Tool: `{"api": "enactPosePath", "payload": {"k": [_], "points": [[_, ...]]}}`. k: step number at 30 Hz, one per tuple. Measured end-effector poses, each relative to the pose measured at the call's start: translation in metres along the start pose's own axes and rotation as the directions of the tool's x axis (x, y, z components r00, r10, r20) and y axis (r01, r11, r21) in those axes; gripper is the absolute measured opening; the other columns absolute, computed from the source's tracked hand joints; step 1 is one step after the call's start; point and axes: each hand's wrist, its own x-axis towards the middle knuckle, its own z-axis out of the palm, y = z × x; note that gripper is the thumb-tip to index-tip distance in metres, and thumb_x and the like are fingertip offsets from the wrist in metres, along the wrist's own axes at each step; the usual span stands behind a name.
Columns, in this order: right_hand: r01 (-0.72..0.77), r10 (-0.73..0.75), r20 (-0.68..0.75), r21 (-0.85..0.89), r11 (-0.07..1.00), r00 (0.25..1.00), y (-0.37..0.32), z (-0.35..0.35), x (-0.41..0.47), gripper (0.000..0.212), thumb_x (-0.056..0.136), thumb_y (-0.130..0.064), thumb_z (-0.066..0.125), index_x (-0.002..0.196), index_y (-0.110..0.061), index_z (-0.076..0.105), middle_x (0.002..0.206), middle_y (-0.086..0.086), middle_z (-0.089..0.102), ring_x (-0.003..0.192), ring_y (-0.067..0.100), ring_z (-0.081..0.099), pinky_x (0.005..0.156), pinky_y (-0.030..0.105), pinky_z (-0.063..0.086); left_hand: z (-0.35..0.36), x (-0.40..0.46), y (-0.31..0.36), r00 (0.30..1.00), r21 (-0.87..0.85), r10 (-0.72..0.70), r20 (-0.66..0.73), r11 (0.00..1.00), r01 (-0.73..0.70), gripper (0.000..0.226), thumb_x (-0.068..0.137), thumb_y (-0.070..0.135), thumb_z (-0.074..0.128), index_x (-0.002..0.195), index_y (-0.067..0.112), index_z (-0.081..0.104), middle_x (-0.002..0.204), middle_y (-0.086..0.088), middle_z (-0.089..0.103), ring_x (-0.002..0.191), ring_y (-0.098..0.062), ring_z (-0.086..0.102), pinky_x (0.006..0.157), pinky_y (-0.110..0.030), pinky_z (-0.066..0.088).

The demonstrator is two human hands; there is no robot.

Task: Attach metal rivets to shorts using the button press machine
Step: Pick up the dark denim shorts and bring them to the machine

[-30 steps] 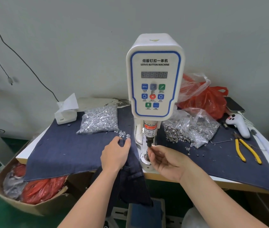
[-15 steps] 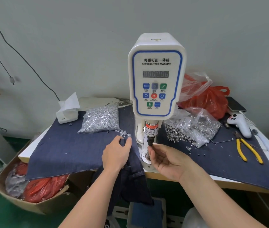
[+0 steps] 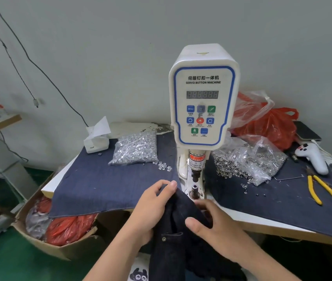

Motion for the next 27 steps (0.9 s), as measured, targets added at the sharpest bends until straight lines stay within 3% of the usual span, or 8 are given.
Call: {"api": "enactPosePath", "payload": {"k": [2,3,6,8,12,16,19,27], "points": [[0.063,-0.057,0.095,-0.063,0.996,0.994,0.001,-0.007,0.0,0.017,0.093,-0.063,0.058,0.097,-0.049,0.068,0.095,-0.034,0.069,0.089,-0.016,0.062,0.076,0.008,0.044,0.004,0.0,0.004,1.0,-0.045,-0.017,0.019,0.999,0.018,0.026,0.103,0.045,0.062,0.089,0.025,0.069,0.087,0.001,0.074,0.083,-0.011,0.071,0.071,-0.024,0.055],[0.093,-0.085,0.065,-0.126,0.988,0.994,0.006,-0.015,0.005,0.031,0.093,-0.064,0.052,0.085,-0.039,0.067,0.08,-0.03,0.066,0.076,-0.013,0.059,0.07,0.014,0.042,0.003,0.002,0.004,1.0,0.018,-0.015,0.016,1.0,0.014,0.025,0.103,0.046,0.062,0.088,0.027,0.069,0.085,0.004,0.073,0.081,-0.008,0.069,0.071,-0.022,0.053],[0.149,-0.179,-0.037,-0.405,0.902,0.983,0.02,-0.046,0.024,0.054,0.086,-0.068,0.046,0.063,-0.019,0.045,0.056,-0.013,0.046,0.057,0.003,0.042,0.059,0.025,0.033,-0.005,0.016,-0.002,0.999,0.447,0.027,0.021,0.894,-0.034,0.027,0.098,0.054,0.063,0.088,0.032,0.074,0.083,0.016,0.074,0.078,0.001,0.066,0.072,-0.016,0.049],[0.129,-0.149,-0.013,-0.42,0.898,0.989,0.028,-0.066,0.037,0.061,0.085,-0.068,0.052,0.061,-0.013,0.041,0.056,-0.007,0.035,0.054,0.005,0.032,0.056,0.028,0.027,-0.01,0.036,-0.004,0.996,0.574,0.081,-0.036,0.818,-0.046,0.029,0.099,0.051,0.062,0.085,0.029,0.076,0.083,0.016,0.075,0.081,-0.003,0.068,0.075,-0.02,0.05],[0.136,-0.098,0.116,-0.389,0.911,0.988,0.042,-0.084,0.051,0.067,0.094,-0.06,0.062,0.061,-0.014,0.025,0.058,-0.004,0.021,0.054,0.009,0.021,0.054,0.028,0.018,-0.025,0.089,-0.012,0.912,0.661,0.192,-0.364,0.742,0.108,0.017,0.105,0.027,0.055,0.105,0.021,0.071,0.1,0.008,0.072,0.102,-0.02,0.065,0.081,-0.031,0.042],[0.191,-0.142,0.146,-0.419,0.888,0.979,0.056,-0.08,0.055,0.067,0.094,-0.056,0.064,0.061,-0.015,0.024,0.056,-0.005,0.018,0.054,0.01,0.019,0.054,0.028,0.018,-0.031,0.127,-0.021,0.898,0.741,0.19,-0.397,0.644,0.191,0.022,0.101,0.03,0.062,0.12,0.023,0.07,0.118,0.002,0.074,0.114,-0.025,0.065,0.088,-0.034,0.048],[0.185,-0.159,0.099,-0.394,0.9,0.982,0.06,-0.079,0.055,0.068,0.094,-0.059,0.063,0.061,-0.013,0.025,0.056,-0.005,0.019,0.053,0.009,0.02,0.052,0.026,0.02,-0.029,0.139,-0.022,0.881,0.758,0.195,-0.432,0.607,0.237,0.023,0.1,0.036,0.064,0.121,0.03,0.072,0.119,0.005,0.075,0.114,-0.027,0.067,0.084,-0.036,0.048],[0.178,-0.164,0.07,-0.363,0.915,0.984,0.064,-0.081,0.058,0.069,0.093,-0.062,0.063,0.061,-0.013,0.026,0.056,-0.003,0.021,0.053,0.01,0.021,0.053,0.026,0.021,-0.026,0.144,-0.031,0.827,0.739,0.268,-0.494,0.631,0.236,0.013,0.1,0.036,0.067,0.108,0.035,0.077,0.112,0.002,0.077,0.108,-0.031,0.068,0.079,-0.035,0.045]]}}
